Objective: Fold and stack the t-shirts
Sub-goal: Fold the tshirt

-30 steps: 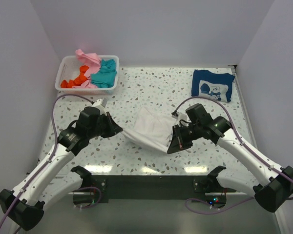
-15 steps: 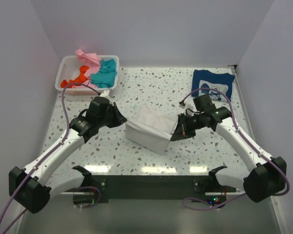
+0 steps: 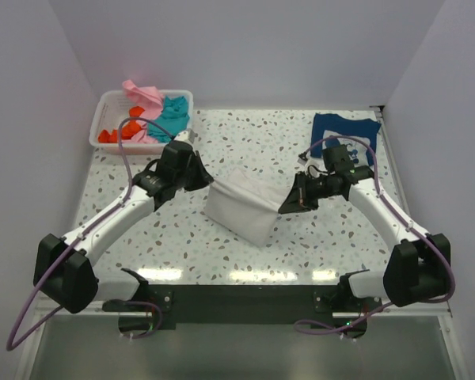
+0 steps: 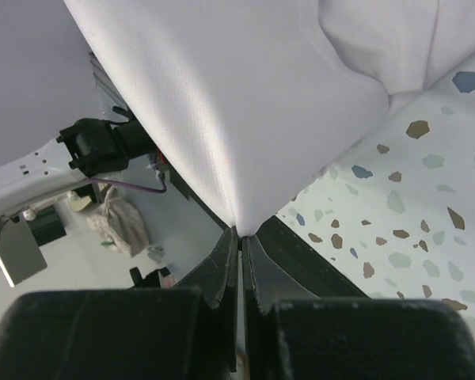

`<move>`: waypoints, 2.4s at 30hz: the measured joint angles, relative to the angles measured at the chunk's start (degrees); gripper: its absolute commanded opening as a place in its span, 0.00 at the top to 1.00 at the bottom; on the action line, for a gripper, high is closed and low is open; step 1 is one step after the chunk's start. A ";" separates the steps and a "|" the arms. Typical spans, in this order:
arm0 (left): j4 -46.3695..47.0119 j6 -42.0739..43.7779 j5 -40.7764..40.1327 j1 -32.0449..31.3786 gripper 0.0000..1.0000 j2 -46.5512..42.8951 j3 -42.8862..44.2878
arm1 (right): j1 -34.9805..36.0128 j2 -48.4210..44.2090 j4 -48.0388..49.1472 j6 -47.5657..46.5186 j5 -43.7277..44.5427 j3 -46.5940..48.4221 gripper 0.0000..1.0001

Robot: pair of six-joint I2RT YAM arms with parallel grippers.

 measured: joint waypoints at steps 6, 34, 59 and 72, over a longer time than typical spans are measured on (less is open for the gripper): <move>1.73 0.02 -0.55 0.02 1.00 5.57 2.86 | -2.69 3.69 2.64 -0.42 -1.33 0.00 1.00; 7.69 -0.09 -0.13 0.42 1.00 33.11 15.80 | -8.11 23.19 18.80 3.26 0.50 2.80 1.00; 12.70 0.00 3.87 0.50 1.00 44.13 25.18 | -11.65 36.74 23.71 5.42 6.84 7.80 1.00; 17.44 0.04 4.28 0.50 1.00 37.11 22.58 | -11.80 27.65 25.05 6.27 2.64 8.28 1.00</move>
